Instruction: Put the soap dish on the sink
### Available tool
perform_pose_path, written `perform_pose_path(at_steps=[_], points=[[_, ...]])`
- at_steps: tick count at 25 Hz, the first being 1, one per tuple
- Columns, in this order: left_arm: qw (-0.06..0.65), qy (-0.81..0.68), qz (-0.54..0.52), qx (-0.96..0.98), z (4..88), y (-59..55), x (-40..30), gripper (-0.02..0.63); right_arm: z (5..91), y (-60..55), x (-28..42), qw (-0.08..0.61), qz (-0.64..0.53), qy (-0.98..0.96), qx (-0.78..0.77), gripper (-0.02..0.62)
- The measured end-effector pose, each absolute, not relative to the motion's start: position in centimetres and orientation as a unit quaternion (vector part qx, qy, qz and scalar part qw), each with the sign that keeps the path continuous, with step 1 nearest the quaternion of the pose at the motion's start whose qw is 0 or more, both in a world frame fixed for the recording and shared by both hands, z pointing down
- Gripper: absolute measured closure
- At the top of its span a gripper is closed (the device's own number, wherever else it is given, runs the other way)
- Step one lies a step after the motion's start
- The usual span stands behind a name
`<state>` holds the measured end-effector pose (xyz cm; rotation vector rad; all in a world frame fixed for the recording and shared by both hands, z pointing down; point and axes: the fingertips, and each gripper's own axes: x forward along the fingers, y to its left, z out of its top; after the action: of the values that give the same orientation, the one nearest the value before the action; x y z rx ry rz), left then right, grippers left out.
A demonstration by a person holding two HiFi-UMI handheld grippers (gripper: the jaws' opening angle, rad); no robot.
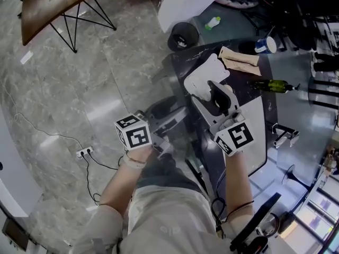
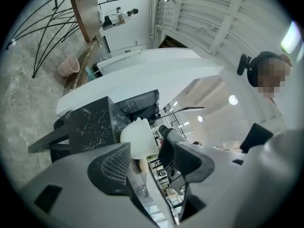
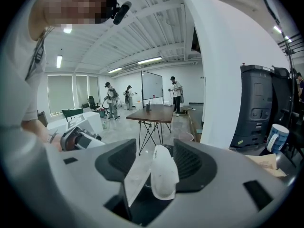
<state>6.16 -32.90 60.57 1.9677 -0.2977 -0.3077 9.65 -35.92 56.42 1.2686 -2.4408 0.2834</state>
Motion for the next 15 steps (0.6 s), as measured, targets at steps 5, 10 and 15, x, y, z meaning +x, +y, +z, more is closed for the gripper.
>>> perform_pose_path(at_steps=[5,10,15], points=[[0.514,-0.146,-0.118,0.837,58.0,-31.4,4.8,0.333,54.3,-33.9,9.0,0.172,0.096,-0.874,0.444,0.362],[0.49,-0.172,-0.105,0.848,54.7,-29.2,3.8,0.333,51.6,-31.1,9.0,0.153,0.098,-0.882,0.435,0.362],[0.462,-0.181,-0.096,0.863,51.0,-26.6,4.4,0.333,49.4,-28.0,9.1,0.124,0.102,-0.888,0.432,0.362]])
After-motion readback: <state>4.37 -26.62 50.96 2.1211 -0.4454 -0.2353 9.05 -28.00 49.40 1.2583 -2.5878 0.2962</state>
